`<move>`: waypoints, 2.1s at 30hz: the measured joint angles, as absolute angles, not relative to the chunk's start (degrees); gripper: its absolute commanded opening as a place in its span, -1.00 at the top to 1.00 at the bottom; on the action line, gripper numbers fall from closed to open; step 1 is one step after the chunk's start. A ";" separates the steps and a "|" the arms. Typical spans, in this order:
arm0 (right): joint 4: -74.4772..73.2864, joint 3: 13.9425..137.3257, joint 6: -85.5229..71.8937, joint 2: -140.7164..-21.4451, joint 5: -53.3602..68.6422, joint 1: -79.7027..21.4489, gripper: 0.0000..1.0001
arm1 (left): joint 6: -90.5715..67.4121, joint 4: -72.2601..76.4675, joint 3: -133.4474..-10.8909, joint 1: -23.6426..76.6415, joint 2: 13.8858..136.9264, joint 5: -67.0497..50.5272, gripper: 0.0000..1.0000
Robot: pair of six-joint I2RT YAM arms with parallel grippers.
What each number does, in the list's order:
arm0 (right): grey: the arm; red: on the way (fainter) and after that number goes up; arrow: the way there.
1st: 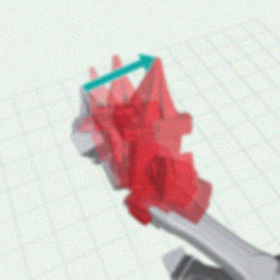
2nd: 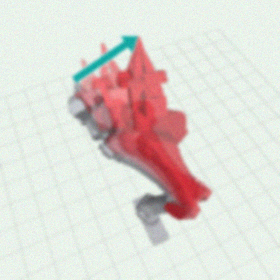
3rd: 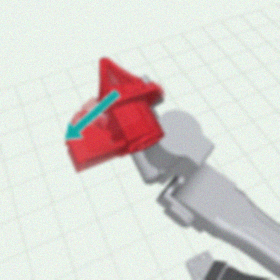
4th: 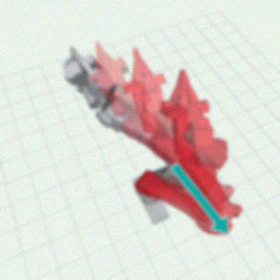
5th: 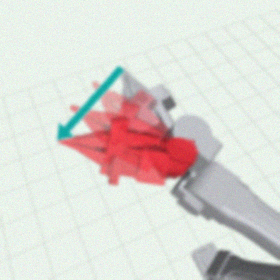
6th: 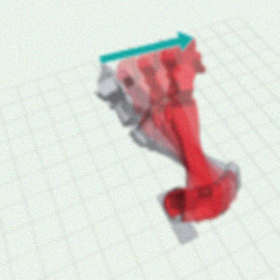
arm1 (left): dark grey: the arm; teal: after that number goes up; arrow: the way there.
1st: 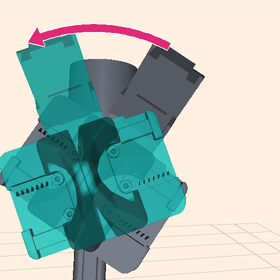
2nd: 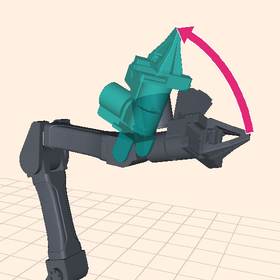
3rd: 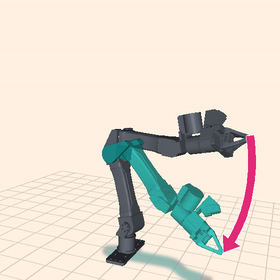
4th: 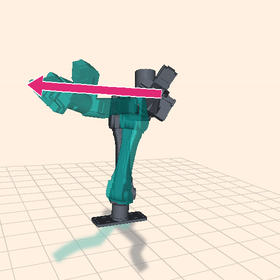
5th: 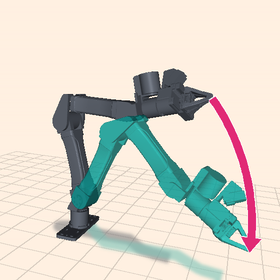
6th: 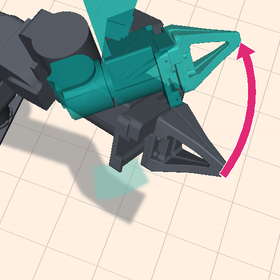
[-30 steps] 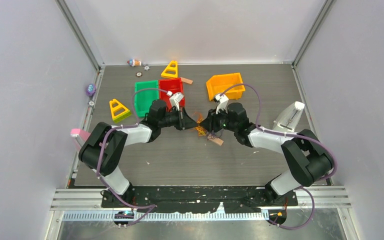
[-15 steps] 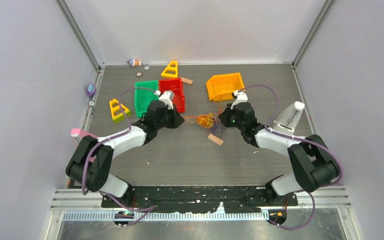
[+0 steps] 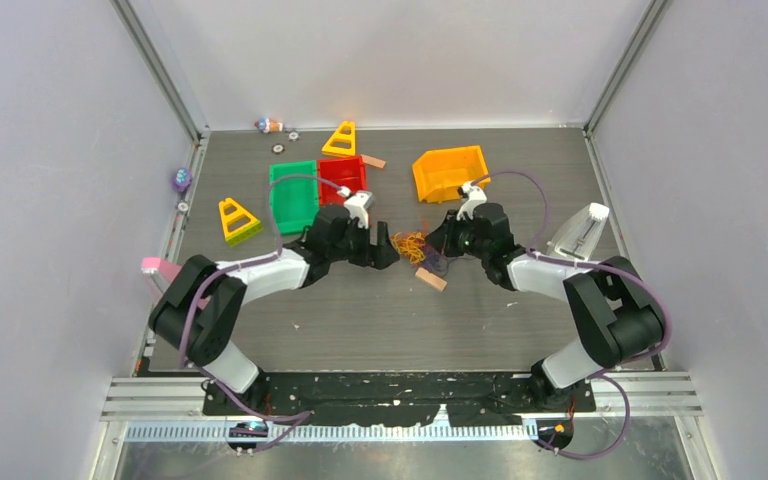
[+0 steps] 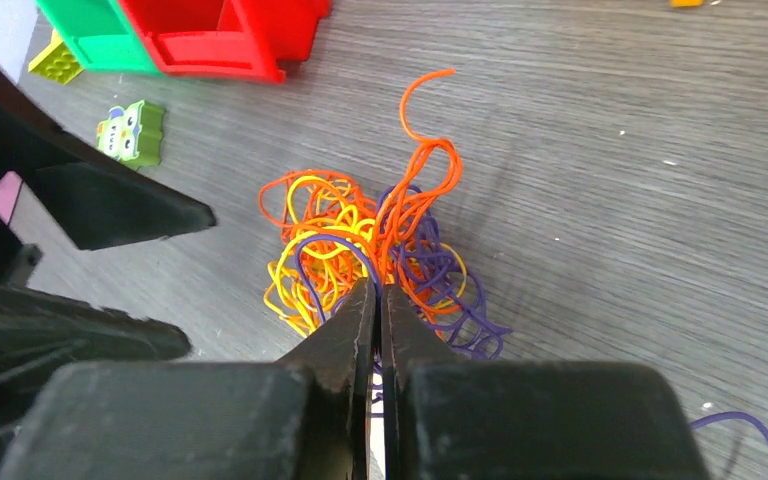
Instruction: Untangle the cables
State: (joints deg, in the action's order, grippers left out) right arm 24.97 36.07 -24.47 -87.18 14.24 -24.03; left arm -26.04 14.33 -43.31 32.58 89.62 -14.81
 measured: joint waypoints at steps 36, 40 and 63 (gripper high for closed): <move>16.88 36.36 -25.28 -83.26 2.61 -24.32 0.85 | -28.12 7.01 -47.40 33.67 91.64 -17.50 1.00; 18.09 35.55 -25.28 -83.22 3.11 -24.32 0.84 | -28.40 10.28 -44.95 34.02 88.77 -14.68 1.00; 13.43 32.01 -28.23 -72.99 -19.77 -24.62 0.89 | -29.56 14.00 -38.02 34.54 81.67 0.30 1.00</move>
